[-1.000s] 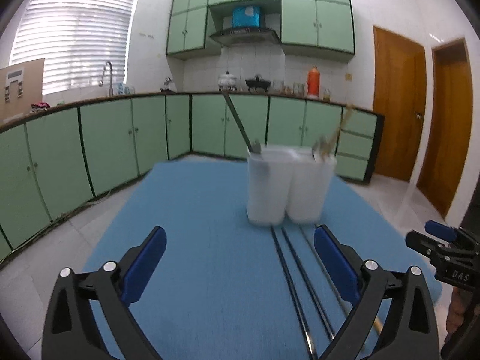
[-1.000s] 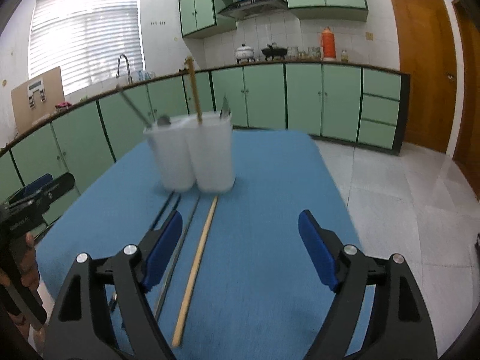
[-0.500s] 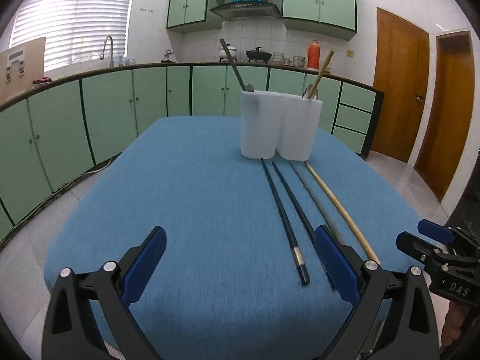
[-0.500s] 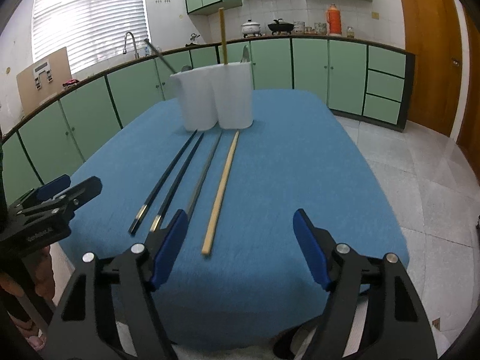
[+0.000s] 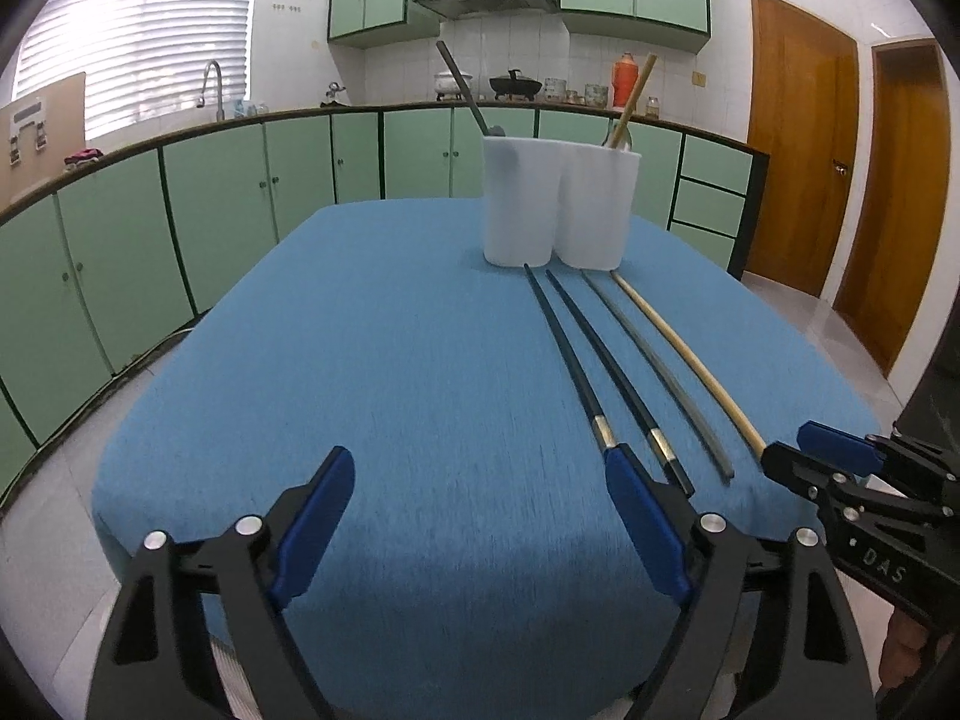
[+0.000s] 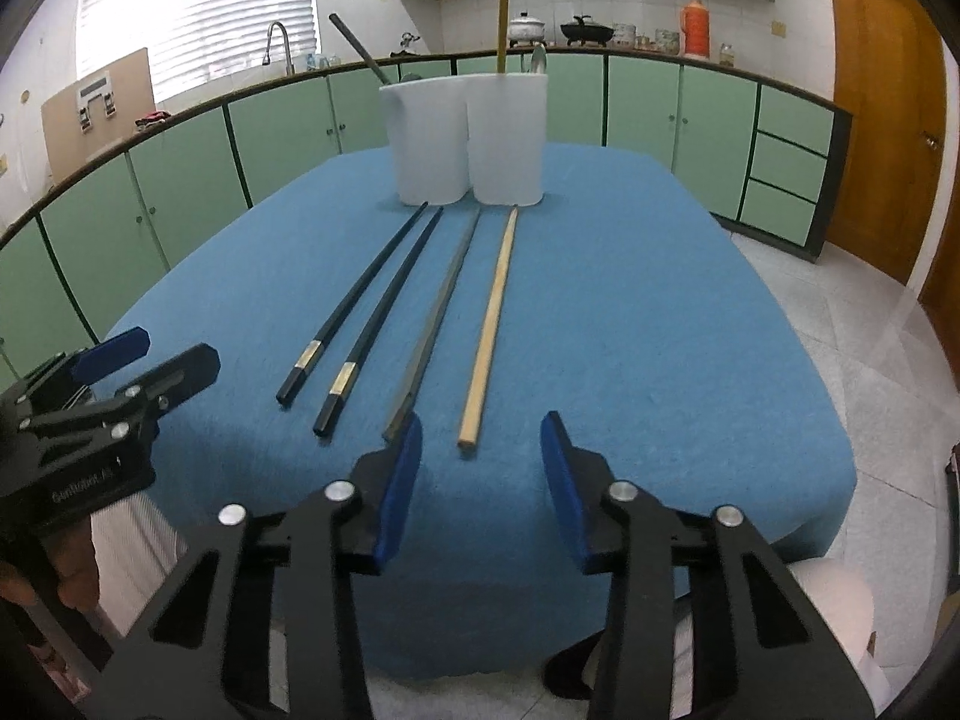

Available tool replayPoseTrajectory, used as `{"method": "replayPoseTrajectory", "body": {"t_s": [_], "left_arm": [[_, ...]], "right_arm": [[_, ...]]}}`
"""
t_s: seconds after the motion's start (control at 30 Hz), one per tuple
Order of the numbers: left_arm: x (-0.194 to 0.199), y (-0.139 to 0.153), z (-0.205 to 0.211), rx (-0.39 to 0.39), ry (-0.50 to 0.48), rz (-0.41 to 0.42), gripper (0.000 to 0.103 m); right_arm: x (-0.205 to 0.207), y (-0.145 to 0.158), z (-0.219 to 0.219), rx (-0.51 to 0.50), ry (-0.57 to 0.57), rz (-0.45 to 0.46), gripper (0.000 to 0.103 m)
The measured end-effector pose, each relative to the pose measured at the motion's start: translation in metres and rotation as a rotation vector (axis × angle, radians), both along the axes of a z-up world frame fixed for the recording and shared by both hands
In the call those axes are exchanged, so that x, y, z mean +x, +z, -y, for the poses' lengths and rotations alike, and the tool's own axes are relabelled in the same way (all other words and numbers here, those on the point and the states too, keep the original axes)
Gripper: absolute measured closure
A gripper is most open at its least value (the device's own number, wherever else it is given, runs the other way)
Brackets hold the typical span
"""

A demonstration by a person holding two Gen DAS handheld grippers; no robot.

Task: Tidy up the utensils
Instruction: 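Grasp the other light wooden chopstick with the right tool, then grasp a black chopstick with the left tool while the right holds its wooden chopstick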

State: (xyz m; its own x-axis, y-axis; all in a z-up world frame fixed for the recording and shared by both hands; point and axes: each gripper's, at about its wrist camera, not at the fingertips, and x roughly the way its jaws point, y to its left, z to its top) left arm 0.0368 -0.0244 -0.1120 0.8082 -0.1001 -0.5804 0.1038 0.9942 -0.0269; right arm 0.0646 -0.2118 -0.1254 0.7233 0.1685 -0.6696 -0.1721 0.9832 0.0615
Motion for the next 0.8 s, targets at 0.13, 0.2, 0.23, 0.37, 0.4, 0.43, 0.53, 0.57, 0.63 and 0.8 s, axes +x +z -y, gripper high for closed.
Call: {"method": "replayPoseTrajectory", "body": {"t_s": [0.13,0.2,0.23,0.37,0.4,0.43,0.53,0.57,0.63,0.8], "left_arm": [[-0.001,-0.004,0.000,0.000,0.003,-0.011,0.019],[0.000,-0.007,-0.001,-0.005,0.005,-0.017,0.019],[0.000,-0.008,-0.001,-0.008,0.006,-0.020,0.019],[0.000,-0.011,-0.002,-0.019,0.009,-0.026,0.019],[-0.001,-0.013,-0.002,-0.022,0.011,-0.028,0.019],[0.001,-0.013,-0.002,-0.024,0.012,-0.029,0.019],[0.001,-0.014,-0.002,-0.027,0.014,-0.032,0.019],[0.001,-0.014,-0.002,-0.027,0.014,-0.031,0.019],[0.001,-0.013,-0.002,-0.027,0.012,-0.029,0.019],[0.002,-0.012,0.000,-0.030,0.004,-0.027,0.019]], "right_arm": [[0.001,-0.004,-0.002,0.010,-0.007,-0.007,0.072],[0.001,-0.006,-0.003,0.009,-0.012,-0.008,0.074],[0.002,-0.007,-0.003,0.010,-0.014,-0.009,0.076],[0.004,-0.009,-0.005,0.007,-0.017,-0.009,0.082],[0.004,-0.009,-0.005,0.005,-0.019,-0.007,0.083],[0.005,-0.009,-0.005,0.004,-0.019,-0.006,0.084],[0.006,-0.010,-0.007,-0.013,-0.017,-0.010,0.088],[0.007,-0.009,-0.008,-0.018,-0.017,-0.010,0.089],[0.008,-0.009,-0.009,-0.027,-0.019,-0.015,0.090],[0.011,-0.009,-0.009,-0.040,-0.019,-0.019,0.096]]}}
